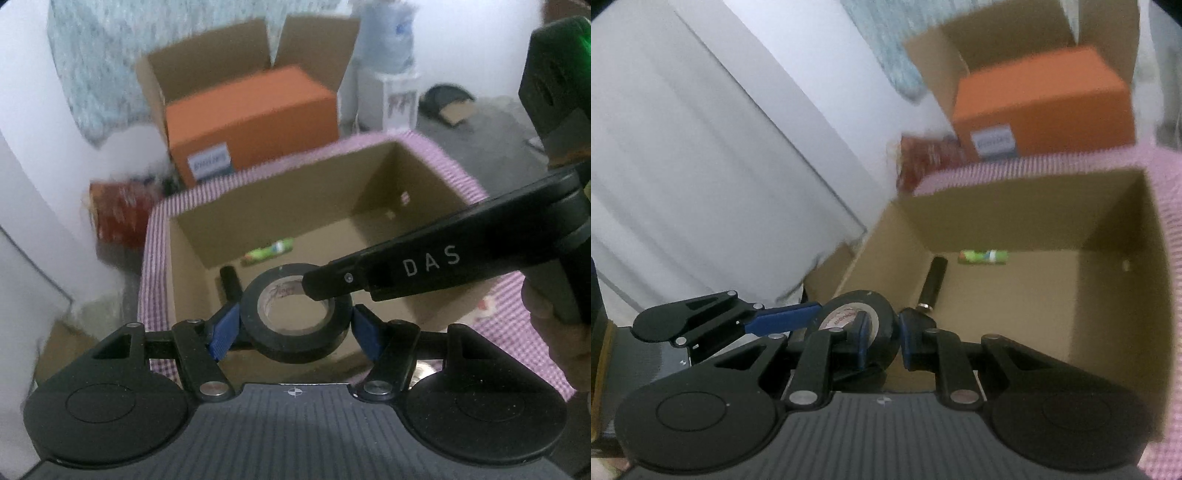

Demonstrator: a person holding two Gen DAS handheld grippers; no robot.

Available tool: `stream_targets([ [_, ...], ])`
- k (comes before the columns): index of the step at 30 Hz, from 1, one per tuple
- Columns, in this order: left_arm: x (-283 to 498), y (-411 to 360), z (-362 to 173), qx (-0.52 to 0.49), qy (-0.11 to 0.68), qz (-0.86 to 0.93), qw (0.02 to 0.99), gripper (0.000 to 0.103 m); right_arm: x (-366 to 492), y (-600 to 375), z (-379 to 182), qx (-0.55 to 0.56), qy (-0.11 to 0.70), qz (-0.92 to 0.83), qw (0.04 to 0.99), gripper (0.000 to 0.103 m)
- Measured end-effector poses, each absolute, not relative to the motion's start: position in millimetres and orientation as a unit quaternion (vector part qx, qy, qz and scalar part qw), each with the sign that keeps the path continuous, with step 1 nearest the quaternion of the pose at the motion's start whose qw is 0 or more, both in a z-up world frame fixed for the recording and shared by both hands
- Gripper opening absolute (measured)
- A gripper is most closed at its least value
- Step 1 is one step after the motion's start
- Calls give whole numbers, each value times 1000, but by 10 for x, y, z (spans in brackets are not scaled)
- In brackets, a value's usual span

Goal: Organize rigid objects
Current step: 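Carry the tape roll into the cardboard box and open the right gripper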

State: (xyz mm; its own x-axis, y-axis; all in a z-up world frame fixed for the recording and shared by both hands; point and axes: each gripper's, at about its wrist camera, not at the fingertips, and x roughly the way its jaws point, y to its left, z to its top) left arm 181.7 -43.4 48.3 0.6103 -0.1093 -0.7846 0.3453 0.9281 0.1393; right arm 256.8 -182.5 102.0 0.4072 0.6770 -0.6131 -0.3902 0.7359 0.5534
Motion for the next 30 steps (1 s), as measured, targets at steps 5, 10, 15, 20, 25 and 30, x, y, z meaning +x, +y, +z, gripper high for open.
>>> stream_targets([
  [5, 2189, -391, 202, 141, 477, -112, 860, 66, 3008, -1617, 675, 165, 497, 313, 793, 19],
  [10, 2381, -438, 61, 151, 501, -108, 845, 66, 3203, -1566, 471, 163, 527, 298, 779, 19],
  [15, 2512, -554, -39, 162, 520, -112, 831, 66, 3358, -1559, 388, 150, 547, 283, 774, 19],
  [20, 2561, -626, -178, 172, 540, -113, 816, 66, 3449, -1538, 283, 135, 568, 270, 766, 19],
  [25, 2614, -634, -303, 174, 559, -107, 804, 67, 3509, -1496, 191, 123, 583, 261, 760, 19],
  [30, 2551, -629, -262, 175, 556, -110, 805, 67, 3536, -1481, 203, 112, 582, 253, 764, 20],
])
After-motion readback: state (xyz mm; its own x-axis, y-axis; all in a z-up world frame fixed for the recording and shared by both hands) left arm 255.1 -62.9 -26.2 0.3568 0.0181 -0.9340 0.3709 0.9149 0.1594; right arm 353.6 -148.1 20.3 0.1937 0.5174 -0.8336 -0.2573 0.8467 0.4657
